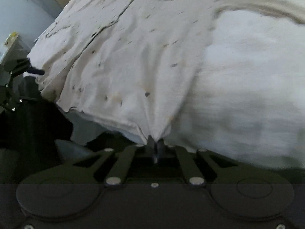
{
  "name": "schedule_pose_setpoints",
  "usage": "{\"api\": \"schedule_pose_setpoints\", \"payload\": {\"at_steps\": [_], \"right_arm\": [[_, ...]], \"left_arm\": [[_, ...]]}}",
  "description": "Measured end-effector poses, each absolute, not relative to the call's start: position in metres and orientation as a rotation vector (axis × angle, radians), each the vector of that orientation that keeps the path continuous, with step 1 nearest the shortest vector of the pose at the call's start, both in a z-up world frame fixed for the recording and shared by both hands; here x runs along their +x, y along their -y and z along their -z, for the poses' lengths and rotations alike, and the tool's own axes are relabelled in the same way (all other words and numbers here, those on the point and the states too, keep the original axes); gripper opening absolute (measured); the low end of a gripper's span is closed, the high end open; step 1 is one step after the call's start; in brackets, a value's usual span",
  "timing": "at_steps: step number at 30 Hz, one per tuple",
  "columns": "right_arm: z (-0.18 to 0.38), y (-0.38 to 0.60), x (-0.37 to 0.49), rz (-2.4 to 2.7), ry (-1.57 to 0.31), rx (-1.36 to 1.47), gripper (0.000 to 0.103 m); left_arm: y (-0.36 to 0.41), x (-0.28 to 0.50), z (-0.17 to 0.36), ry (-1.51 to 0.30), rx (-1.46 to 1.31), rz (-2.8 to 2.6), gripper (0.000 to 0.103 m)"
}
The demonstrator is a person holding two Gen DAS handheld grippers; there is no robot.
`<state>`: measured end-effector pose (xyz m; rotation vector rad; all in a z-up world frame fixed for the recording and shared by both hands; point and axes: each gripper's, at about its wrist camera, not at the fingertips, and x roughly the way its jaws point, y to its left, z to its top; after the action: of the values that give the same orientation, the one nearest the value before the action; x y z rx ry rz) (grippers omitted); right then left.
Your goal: Fold clothes
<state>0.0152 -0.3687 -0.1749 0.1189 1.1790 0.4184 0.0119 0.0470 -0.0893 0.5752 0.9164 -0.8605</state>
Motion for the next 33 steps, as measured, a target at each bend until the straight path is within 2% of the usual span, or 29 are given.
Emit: {"api": "schedule_pose_setpoints", "payload": {"at_steps": [1,4,6,7,9,11,13,19,24,27,33], "right_arm": [[0.174,0.377,0.014,-0.395,-1.179,0.116,0.001],[0.172,0.377,0.009,-0.386,-1.187,0.060,0.013],[0.166,0.368,0.006,-0.384,-1.180,-0.007,0.016],[0.160,0.366,0.004,-0.379,-1.163,-0.021,0.022],[0.134,0.358,0.001,-0.388,-1.052,-0.010,0.029],[0.122,0.349,-0.002,-0.438,-0.993,-0.003,0.043],[0.113,0.325,-0.002,-0.528,-0.947,-0.014,0.046],[0.116,0.249,0.003,-0.681,-0.856,-0.089,0.046],[0.101,0.148,-0.016,-0.965,-0.678,-0.337,0.047],[0.099,0.115,-0.024,-1.023,-0.654,-0.444,0.047],[0.105,0.139,-0.023,-0.958,-0.692,-0.331,0.049]], "left_arm": [[-0.048,0.013,0.089,-0.918,0.570,0.857,0.077],[-0.052,0.016,0.092,-0.946,0.612,0.835,0.077],[-0.065,0.015,0.089,-0.973,0.690,0.807,0.077],[-0.071,0.014,0.087,-0.987,0.730,0.793,0.077],[-0.097,0.016,0.080,-1.023,0.739,0.737,0.078],[-0.112,0.019,0.079,-1.054,0.707,0.692,0.078],[-0.121,0.020,0.086,-1.073,0.679,0.652,0.078],[-0.127,0.022,0.109,-1.016,0.632,0.613,0.078],[-0.126,0.026,0.130,-1.052,0.614,0.630,0.077],[-0.129,0.021,0.136,-1.092,0.664,0.678,0.053],[-0.155,0.022,0.119,-1.029,0.583,0.650,0.051]]}}
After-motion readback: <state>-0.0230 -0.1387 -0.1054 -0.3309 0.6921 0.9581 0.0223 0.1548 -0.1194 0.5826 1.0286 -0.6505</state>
